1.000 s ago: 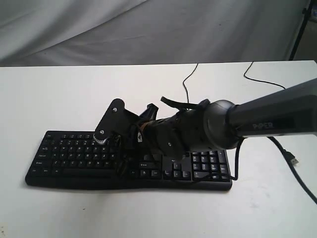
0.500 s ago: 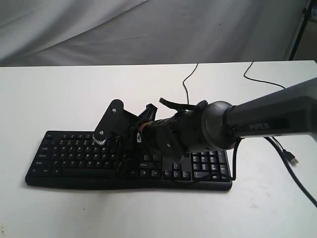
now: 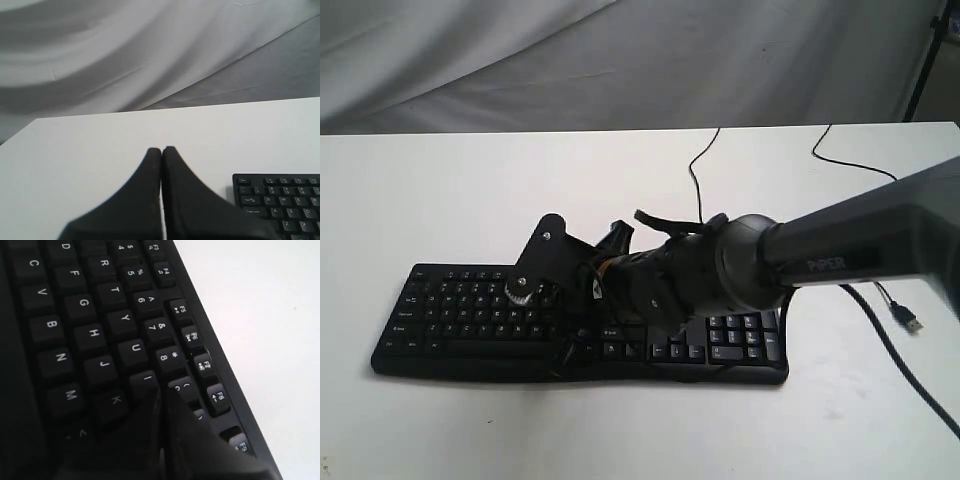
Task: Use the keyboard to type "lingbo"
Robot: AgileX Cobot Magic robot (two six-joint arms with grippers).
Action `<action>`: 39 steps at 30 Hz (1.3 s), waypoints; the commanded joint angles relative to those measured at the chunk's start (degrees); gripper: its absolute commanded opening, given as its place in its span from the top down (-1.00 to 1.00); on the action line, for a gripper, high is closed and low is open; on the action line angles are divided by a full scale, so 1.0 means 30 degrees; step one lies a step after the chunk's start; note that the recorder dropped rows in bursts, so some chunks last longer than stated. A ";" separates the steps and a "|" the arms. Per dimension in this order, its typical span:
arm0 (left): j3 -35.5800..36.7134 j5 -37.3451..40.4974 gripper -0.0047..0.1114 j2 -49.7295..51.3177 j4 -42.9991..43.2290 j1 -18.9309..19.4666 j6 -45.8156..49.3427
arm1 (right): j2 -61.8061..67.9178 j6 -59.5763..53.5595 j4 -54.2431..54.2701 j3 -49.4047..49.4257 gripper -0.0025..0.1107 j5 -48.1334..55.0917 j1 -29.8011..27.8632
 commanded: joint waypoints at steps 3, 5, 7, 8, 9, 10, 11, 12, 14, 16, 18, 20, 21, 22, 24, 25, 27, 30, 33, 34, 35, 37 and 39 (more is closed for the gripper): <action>0.0098 -0.0081 0.91 0.0060 -0.0010 -0.0073 -0.0052 | -0.1193 -0.0059 -0.0224 -0.0039 0.96 0.0416 0.0092; 0.0098 -0.0081 0.91 0.0060 -0.0010 -0.0073 -0.0052 | -0.1706 -0.0059 -0.0224 -0.0003 0.96 0.0583 0.0092; 0.0098 -0.0081 0.91 0.0060 -0.0010 -0.0073 -0.0052 | -0.2232 -0.0059 -0.0224 0.0083 0.96 0.0949 0.0092; 0.0098 -0.0081 0.91 0.0060 -0.0010 -0.0073 -0.0052 | -0.2569 -0.0059 -0.0224 0.0266 0.96 0.0951 0.0092; 0.0098 -0.0081 0.91 0.0060 -0.0010 -0.0073 -0.0052 | -0.2889 -0.0059 -0.0224 0.0465 0.96 0.0951 0.0092; 0.0098 -0.0081 0.91 0.0060 -0.0010 -0.0073 -0.0052 | -0.3432 -0.0059 -0.0224 0.0816 0.96 0.0951 0.0092; 0.0098 -0.0081 0.91 0.0060 -0.0010 -0.0073 -0.0052 | -0.3845 -0.0059 -0.0224 0.1102 0.96 0.0951 0.0092; 0.0098 -0.0081 0.91 0.0060 -0.0010 -0.0073 -0.0052 | -0.4430 -0.0059 -0.0224 0.1504 0.96 0.0951 0.0092; 0.0098 -0.0081 0.91 0.0060 -0.0010 -0.0073 -0.0052 | -0.5806 -0.0059 -0.0224 0.2406 0.96 0.0951 0.0092; 0.0098 -0.0081 0.91 0.0060 -0.0010 -0.0073 -0.0052 | -0.7445 -0.0059 -0.0224 0.3432 0.96 0.0951 0.0092; 0.0098 -0.0081 0.91 0.0060 -0.0010 -0.0073 -0.0052 | -0.8899 -0.0059 -0.0224 0.4318 0.96 0.0951 0.0092; 0.0098 -0.0081 0.91 0.0060 -0.0010 -0.0073 -0.0052 | -1.0747 -0.0059 0.0016 0.5455 0.96 0.0951 0.0092; 0.0098 -0.0081 0.91 0.0060 -0.0010 -0.0073 -0.0052 | -1.1478 -0.0029 0.0086 0.6038 0.96 0.0951 0.0092; 0.0098 -0.0081 0.91 0.0060 -0.0010 -0.0073 -0.0052 | -1.2417 0.0053 0.0247 0.6638 0.96 0.0984 0.0092; 0.0098 -0.0081 0.91 0.0060 -0.0010 -0.0073 -0.0052 | -1.4350 0.0203 0.0814 0.7851 0.96 0.1271 0.0092; 0.0098 -0.0081 0.91 0.0060 -0.0010 -0.0073 -0.0052 | -1.5343 0.0457 0.0951 0.8294 0.96 0.1531 0.0092; 0.0098 -0.0081 0.91 0.0060 -0.0010 -0.0073 -0.0052 | -1.7267 0.1158 0.1132 0.9432 0.96 0.1837 0.0092; 0.0098 -0.0081 0.91 0.0060 -0.0010 -0.0073 -0.0052 | -1.9655 0.1234 0.1132 1.1003 0.96 0.1835 0.0092; 0.0098 -0.0081 0.91 0.0060 -0.0010 -0.0073 -0.0052 | -2.1500 0.1234 0.1132 1.2255 0.96 0.1835 0.0092; 0.0098 -0.0081 0.91 0.0060 -0.0010 -0.0073 -0.0052 | -2.2020 0.1234 0.1132 1.2466 0.96 0.1964 0.0092; 0.0098 -0.0081 0.91 0.0060 -0.0010 -0.0073 -0.0052 | -2.2479 0.1234 0.1132 1.2674 0.96 0.2242 0.0092; 0.0098 -0.0081 0.91 0.0060 -0.0010 -0.0073 -0.0052 | -2.3144 0.1234 0.1132 1.2734 0.96 0.2853 0.0092; 0.0098 -0.0081 0.91 0.0060 -0.0010 -0.0073 -0.0052 | -2.3676 0.1234 0.1132 1.2734 0.96 0.3080 0.0092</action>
